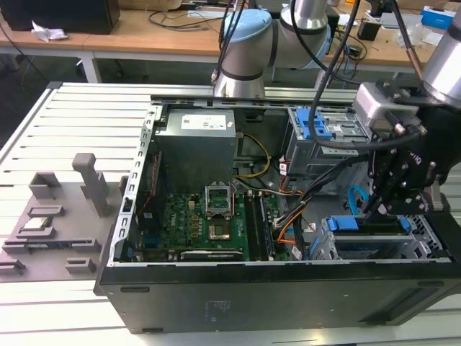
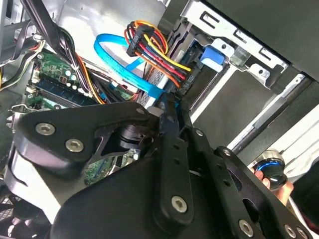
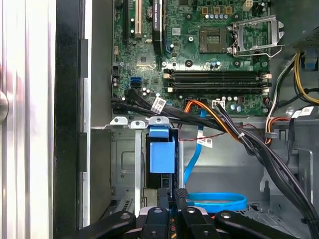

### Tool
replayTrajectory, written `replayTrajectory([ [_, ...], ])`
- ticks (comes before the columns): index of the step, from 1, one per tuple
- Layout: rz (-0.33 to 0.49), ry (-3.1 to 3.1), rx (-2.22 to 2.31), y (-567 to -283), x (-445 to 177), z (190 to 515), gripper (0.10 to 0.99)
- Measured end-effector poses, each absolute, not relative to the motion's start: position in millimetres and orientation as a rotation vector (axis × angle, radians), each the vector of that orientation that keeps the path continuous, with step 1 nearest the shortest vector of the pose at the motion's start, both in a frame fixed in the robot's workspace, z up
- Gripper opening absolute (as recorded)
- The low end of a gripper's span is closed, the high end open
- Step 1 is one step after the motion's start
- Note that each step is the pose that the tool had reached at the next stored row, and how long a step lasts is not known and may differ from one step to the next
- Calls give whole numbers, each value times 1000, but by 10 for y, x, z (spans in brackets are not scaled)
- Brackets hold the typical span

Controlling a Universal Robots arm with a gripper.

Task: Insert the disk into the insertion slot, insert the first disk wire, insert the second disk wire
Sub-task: 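Insert the second disk wire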

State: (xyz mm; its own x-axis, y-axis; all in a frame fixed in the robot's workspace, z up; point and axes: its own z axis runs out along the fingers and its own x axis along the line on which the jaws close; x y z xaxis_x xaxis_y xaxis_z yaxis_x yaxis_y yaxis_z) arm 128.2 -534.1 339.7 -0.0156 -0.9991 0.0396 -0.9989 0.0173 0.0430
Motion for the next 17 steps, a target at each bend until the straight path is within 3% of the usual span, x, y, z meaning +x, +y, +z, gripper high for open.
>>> replayTrajectory([
  [8, -2, -2197, 2161, -5342, 1282, 3391, 161],
  [11, -2, -2196, 2161, -5342, 1282, 3391, 235],
  [17, -2, -2196, 2161, -5317, 1281, 3650, 235],
])
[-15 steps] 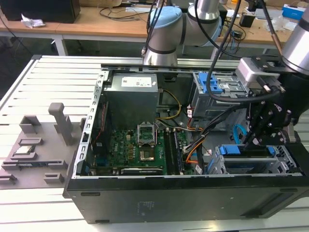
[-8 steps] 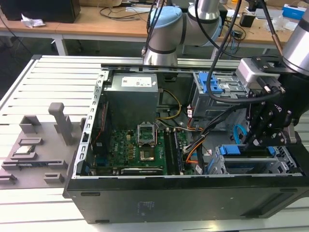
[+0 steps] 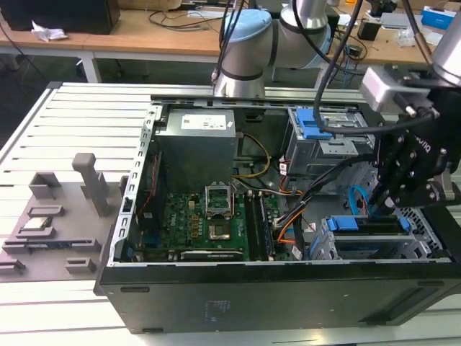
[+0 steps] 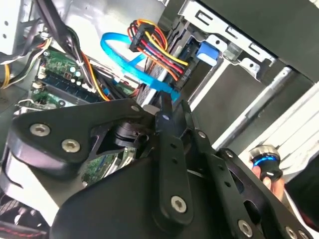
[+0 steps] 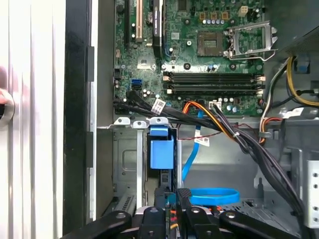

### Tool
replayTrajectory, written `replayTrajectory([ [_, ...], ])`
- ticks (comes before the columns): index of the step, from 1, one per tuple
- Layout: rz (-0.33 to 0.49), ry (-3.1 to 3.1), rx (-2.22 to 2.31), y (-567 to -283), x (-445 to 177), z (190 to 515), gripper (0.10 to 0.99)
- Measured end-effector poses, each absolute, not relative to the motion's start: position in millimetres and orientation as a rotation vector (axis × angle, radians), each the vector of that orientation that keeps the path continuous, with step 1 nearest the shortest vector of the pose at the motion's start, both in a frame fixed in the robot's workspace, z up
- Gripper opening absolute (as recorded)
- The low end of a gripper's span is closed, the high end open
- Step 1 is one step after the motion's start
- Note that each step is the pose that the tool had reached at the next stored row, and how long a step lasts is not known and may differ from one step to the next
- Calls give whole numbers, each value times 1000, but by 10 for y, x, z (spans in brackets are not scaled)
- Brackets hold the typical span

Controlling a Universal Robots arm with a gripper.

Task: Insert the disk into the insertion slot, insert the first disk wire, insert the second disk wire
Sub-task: 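Insert the second disk wire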

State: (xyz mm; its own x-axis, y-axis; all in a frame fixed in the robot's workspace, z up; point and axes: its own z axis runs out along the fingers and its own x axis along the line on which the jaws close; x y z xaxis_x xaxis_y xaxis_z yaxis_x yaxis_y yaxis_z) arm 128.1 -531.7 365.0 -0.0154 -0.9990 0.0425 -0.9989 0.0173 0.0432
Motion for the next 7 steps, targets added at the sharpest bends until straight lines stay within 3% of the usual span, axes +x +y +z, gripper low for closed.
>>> replayTrajectory([
  [1, -2, -2196, 2161, -5311, 1280, 3678, 224],
  [3, -1, -2196, 2160, -5306, 1280, 3747, 106],
  [7, -2, -2197, 2161, -5306, 1280, 3810, 106],
])
